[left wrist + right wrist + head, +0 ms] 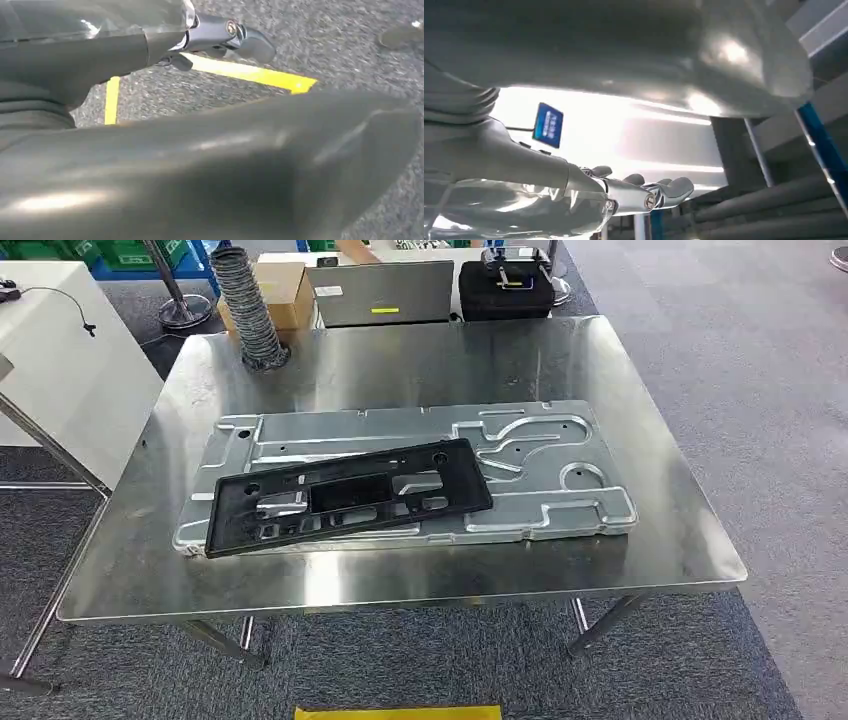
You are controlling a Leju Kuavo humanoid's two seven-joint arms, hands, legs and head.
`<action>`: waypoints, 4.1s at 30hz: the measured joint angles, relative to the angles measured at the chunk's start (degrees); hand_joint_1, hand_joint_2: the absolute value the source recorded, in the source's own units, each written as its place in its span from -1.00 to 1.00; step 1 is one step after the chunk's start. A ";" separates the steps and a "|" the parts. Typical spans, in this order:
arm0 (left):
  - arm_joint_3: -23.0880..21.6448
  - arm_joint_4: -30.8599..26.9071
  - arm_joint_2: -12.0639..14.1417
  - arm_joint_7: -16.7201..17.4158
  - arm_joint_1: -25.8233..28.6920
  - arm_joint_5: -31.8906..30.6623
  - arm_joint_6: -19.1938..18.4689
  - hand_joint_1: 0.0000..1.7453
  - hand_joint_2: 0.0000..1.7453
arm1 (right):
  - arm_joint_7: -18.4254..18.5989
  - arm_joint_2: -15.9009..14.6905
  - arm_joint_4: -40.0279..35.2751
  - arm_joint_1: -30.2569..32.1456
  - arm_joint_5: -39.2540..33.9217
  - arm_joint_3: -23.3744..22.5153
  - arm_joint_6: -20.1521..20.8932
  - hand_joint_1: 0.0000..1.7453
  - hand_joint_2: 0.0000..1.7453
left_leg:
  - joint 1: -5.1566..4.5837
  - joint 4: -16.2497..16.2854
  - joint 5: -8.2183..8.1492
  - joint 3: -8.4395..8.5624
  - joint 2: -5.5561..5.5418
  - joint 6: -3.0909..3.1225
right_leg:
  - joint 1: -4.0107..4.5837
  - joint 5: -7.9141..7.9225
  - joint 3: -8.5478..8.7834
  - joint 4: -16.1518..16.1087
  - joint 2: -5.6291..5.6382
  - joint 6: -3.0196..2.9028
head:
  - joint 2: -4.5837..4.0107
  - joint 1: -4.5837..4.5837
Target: Take the parts from the cabinet and place them on the table.
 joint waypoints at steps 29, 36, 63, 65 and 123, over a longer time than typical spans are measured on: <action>1.49 -0.09 -0.96 -0.04 0.75 0.26 -0.13 -1.00 -1.00 | 0.09 8.81 77.27 -10.23 22.19 -21.59 1.20 -1.00 -1.00 | 0.04 -6.88 2.63 2.34 0.77 0.41 | -0.08 -2.13 4.38 -1.90 -0.40 0.24 | 0.00 0.24; 1.46 -0.13 -0.85 -0.87 0.40 -0.57 -0.22 -1.00 -1.00 | 5.13 7.47 96.33 -13.51 30.00 -24.30 0.24 -1.00 -1.00 | -0.69 -13.93 6.16 14.12 0.74 2.52 | 0.84 1.57 -1.37 -0.21 -0.41 0.29 | 0.02 0.11; -1.70 -0.04 -3.76 1.03 0.12 -6.01 -0.61 -1.00 -1.00 | 30.95 7.60 119.95 -16.52 45.49 -21.18 16.92 -1.00 -1.00 | 0.00 2.04 2.58 1.58 0.83 0.52 | -0.16 0.11 0.36 -0.79 -0.33 0.44 | 0.00 -0.15; -1.73 -0.04 -3.76 1.03 0.04 -5.99 -0.61 -1.00 -1.00 | 30.95 7.65 120.15 -16.49 45.49 -21.11 16.92 -1.00 -1.00 | 0.00 -4.32 6.83 7.18 0.82 0.81 | -0.18 1.11 -1.47 -0.18 -0.33 0.78 | 0.00 -0.15; -0.83 0.02 -4.59 4.55 0.44 -4.26 1.99 -1.00 1.00 | 32.72 6.38 121.00 -16.39 43.71 -23.60 30.97 -1.00 1.00 | -1.15 -16.90 6.75 10.91 0.95 3.36 | 0.21 -1.89 1.88 0.38 0.36 2.34 | 0.00 -0.09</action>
